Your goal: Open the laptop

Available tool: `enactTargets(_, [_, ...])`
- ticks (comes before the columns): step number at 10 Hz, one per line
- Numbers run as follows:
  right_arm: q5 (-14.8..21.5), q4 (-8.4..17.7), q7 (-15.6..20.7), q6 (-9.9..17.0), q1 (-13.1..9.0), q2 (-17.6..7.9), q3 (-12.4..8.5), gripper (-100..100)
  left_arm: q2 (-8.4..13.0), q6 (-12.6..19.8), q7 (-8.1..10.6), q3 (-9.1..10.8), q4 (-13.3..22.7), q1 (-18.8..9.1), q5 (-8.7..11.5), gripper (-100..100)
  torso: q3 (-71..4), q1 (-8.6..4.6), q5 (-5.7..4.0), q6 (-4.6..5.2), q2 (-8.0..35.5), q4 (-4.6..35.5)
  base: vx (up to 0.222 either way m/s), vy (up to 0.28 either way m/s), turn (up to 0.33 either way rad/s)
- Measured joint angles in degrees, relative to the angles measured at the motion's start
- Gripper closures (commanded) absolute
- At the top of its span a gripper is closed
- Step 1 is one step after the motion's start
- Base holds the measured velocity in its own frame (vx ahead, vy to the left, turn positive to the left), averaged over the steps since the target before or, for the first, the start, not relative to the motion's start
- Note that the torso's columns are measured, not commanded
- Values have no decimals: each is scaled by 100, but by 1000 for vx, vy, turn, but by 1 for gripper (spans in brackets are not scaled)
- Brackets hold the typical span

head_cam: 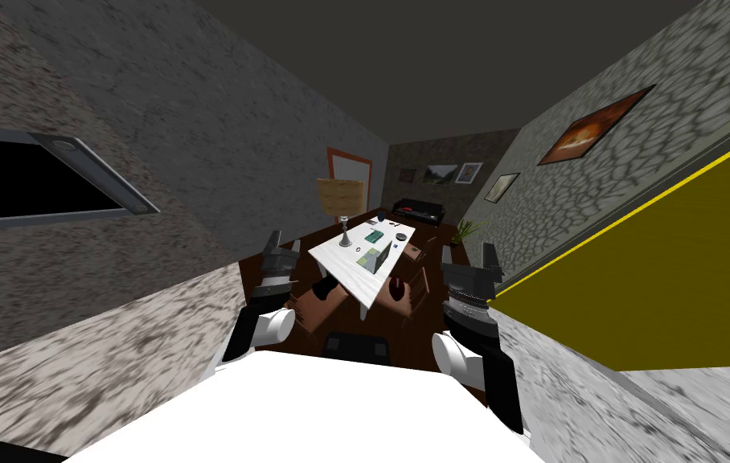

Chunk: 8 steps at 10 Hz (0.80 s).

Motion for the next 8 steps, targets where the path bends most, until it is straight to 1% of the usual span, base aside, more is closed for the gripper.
enactTargets(1, [0, 0, 0, 0, 0, 0, 0, 0, 0, 0, 0, 0, 0, 0, 0, 0, -467, 0, 0, 0, 232, 235, 0, 0, 0])
enactTargets(2, [0, 0, 0, 0, 0, 0, 0, 0, 0, 0, 0, 0, 0, 0, 0, 0, -1200, 0, 0, 0, 597, 600, 0, 0, 0])
enactTargets(8, [0, -2, 0, -1, 0, 0, 0, 0, 0, -1, 0, 0, -2, 0, 0, 0, -6227, 0, 0, 0, 3116, 3114, 0, 0, 0])
